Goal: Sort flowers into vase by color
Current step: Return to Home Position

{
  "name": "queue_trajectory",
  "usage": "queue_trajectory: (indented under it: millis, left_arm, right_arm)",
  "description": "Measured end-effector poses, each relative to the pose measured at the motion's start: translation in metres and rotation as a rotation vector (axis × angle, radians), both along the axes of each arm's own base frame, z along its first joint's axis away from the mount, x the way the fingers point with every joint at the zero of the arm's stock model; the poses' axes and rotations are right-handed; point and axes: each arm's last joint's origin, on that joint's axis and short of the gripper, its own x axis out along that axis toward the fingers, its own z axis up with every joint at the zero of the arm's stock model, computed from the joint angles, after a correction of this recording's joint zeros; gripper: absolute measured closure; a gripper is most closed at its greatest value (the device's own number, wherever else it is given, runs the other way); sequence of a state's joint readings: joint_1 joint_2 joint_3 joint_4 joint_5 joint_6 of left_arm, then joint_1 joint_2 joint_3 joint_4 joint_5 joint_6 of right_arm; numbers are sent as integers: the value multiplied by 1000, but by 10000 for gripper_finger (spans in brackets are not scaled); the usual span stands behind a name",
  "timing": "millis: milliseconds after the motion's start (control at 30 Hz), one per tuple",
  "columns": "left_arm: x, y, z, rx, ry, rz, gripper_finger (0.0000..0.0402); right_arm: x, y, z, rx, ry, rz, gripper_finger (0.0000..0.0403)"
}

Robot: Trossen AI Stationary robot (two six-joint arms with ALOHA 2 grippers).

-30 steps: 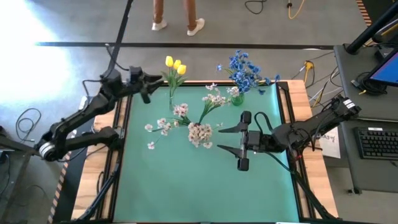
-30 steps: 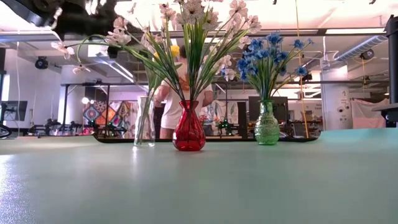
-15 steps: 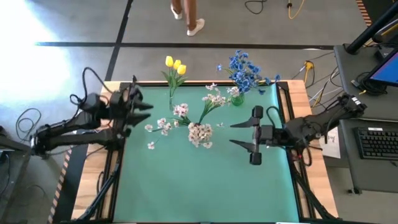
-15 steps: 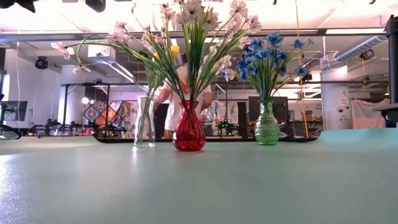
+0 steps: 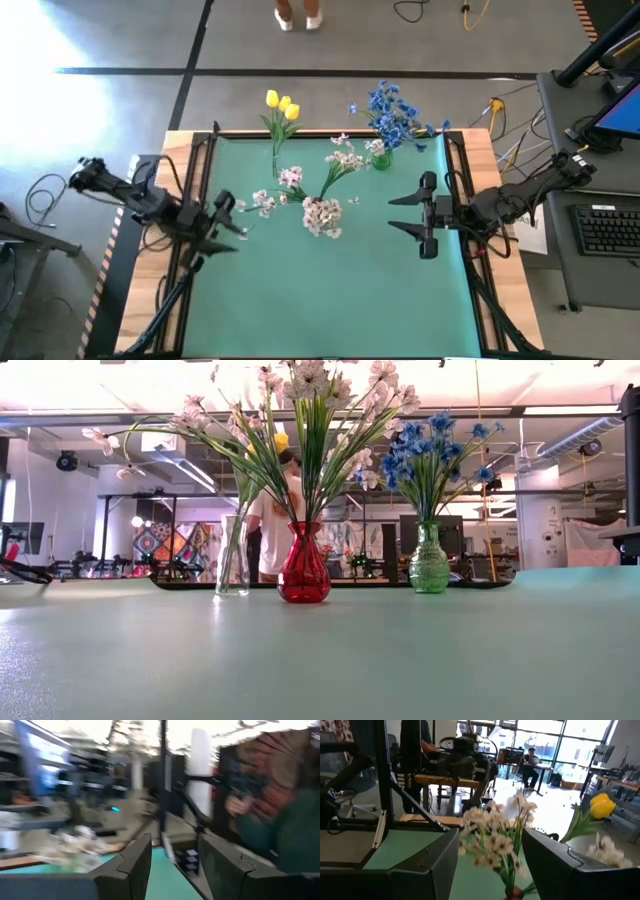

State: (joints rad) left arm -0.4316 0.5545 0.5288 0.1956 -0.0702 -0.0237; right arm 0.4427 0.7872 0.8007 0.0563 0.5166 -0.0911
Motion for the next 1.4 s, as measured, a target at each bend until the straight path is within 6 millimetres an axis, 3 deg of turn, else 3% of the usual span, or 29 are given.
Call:
queue_trajectory:
  millis: [267, 433, 667, 833, 1033, 1200, 1400]
  left_arm:
    - [1, -28, -23, 85, 132, -135, 252]
    - [0, -36, -46, 72, 227, -182, 252]
    - [-10, -28, -58, -76, 321, -190, 252]
    - [-23, -20, -60, -209, 490, -225, 252]
    - [-40, -7, -69, -377, 852, -101, 252]
    - [-50, 0, -75, -434, 1015, -9, 252]
    - [-51, 4, -77, -277, 902, 12, 252]
  right_arm:
    - [-18, -9, -27, 49, 15, -2, 193]
    - [-35, -17, -42, 97, -4, -4, 193]
    - [-74, -35, -46, 176, -146, -1, 193]
    - [-86, -41, -49, 197, -190, 1, 193]
    - [-89, -43, -50, 204, -207, -1, 193]
    - [-87, -41, -51, 198, -194, -2, 193]
    - [-83, -39, -54, 140, -203, 27, 193]
